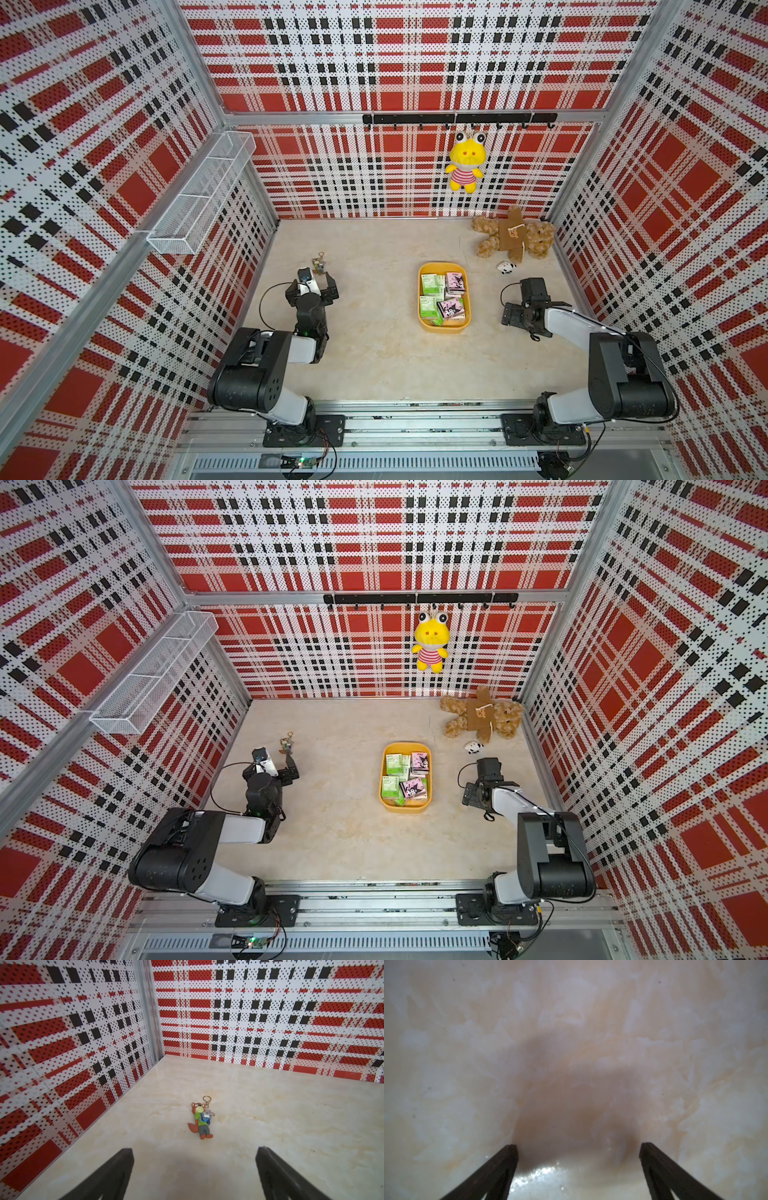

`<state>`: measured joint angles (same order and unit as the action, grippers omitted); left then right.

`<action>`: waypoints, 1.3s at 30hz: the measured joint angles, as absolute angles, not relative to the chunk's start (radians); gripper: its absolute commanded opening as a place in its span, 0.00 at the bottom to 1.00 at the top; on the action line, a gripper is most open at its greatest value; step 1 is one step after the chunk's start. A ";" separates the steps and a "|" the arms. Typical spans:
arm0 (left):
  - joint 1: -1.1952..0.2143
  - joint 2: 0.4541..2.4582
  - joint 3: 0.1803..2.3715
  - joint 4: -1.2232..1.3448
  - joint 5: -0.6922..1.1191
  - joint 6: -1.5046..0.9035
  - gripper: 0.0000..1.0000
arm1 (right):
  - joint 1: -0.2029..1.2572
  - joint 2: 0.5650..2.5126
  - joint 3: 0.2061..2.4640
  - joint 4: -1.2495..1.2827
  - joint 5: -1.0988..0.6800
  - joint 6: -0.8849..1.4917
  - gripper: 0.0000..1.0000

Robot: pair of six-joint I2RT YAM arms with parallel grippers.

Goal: Put the pocket tissues into the storage box
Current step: Reset both arms

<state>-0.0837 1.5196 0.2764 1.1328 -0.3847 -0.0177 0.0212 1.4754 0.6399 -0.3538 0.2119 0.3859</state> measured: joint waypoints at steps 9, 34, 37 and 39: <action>-0.059 1.565 0.204 1.322 -0.337 -0.022 0.99 | 0.021 1.422 0.436 0.113 0.215 0.292 1.00; -0.051 1.565 0.204 1.346 -0.318 -0.029 0.99 | 0.022 1.550 0.313 1.032 0.093 0.067 1.00; -0.051 1.565 0.204 1.346 -0.318 -0.029 0.99 | 0.022 1.550 0.313 1.032 0.093 0.067 1.00; -0.051 1.565 0.204 1.346 -0.318 -0.029 0.99 | 0.022 1.550 0.313 1.033 0.093 0.067 1.00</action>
<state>-0.0509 1.5646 0.2043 1.3464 -0.3176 -0.0288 0.0223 1.5501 0.3130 1.0332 0.0929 0.0666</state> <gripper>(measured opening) 0.992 0.997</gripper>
